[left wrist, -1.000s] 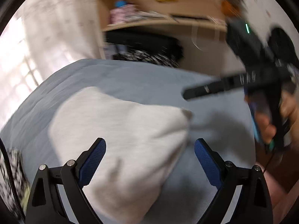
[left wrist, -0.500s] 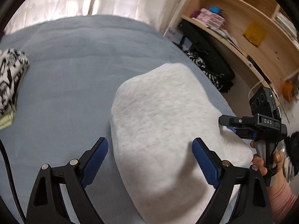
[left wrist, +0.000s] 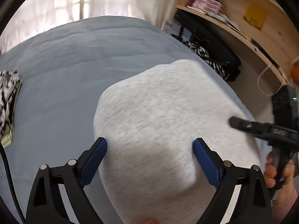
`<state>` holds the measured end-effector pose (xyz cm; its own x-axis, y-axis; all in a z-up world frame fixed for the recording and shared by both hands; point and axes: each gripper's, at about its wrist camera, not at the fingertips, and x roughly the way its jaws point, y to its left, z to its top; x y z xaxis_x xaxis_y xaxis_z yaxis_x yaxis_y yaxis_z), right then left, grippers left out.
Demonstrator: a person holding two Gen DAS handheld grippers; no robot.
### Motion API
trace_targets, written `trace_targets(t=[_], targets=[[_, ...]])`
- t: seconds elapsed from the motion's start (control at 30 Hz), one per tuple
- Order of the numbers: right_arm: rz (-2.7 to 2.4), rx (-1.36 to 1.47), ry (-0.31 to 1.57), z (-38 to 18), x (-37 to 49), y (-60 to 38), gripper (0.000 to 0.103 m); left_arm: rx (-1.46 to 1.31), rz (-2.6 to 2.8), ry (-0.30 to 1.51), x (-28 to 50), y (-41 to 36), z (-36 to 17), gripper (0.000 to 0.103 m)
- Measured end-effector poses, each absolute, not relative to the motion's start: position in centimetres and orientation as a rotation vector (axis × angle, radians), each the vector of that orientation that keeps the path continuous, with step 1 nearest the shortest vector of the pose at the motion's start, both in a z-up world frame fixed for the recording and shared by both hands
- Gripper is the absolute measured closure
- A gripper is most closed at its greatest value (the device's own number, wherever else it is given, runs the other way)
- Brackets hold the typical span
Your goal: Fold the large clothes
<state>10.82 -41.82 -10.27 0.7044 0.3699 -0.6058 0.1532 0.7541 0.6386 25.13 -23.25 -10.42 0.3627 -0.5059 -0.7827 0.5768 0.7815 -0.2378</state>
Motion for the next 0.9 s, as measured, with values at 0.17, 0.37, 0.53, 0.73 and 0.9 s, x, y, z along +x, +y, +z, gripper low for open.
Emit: trace_targets(t=[0.17,0.37,0.53,0.73,0.9], targets=[[-0.012,0.706,0.873,-14.8,8.0,-42.4,0.09,0.325,-0.632,0.917,22.1,-28.8,-11.4,0.0],[-0.092,0.69,0.868,-19.5,9.2,-40.9,0.083,0.428,-0.524,0.929,23.2,-31.2,-14.1,0.0],[-0.095,0.687,0.831,-20.5,9.2,-41.2,0.081,0.412,-0.511,0.961,24.8,-31.8,-14.6,0.0],[-0.126,0.626,0.926,-16.7,9.1,-41.6,0.072,0.356,-0.505,0.921,23.7,-30.3,-13.8,0.0],[-0.139,0.562,0.78,-10.0,8.8,-41.0,0.071,0.336,-0.501,0.907,23.2,-29.9,-13.6,0.0]])
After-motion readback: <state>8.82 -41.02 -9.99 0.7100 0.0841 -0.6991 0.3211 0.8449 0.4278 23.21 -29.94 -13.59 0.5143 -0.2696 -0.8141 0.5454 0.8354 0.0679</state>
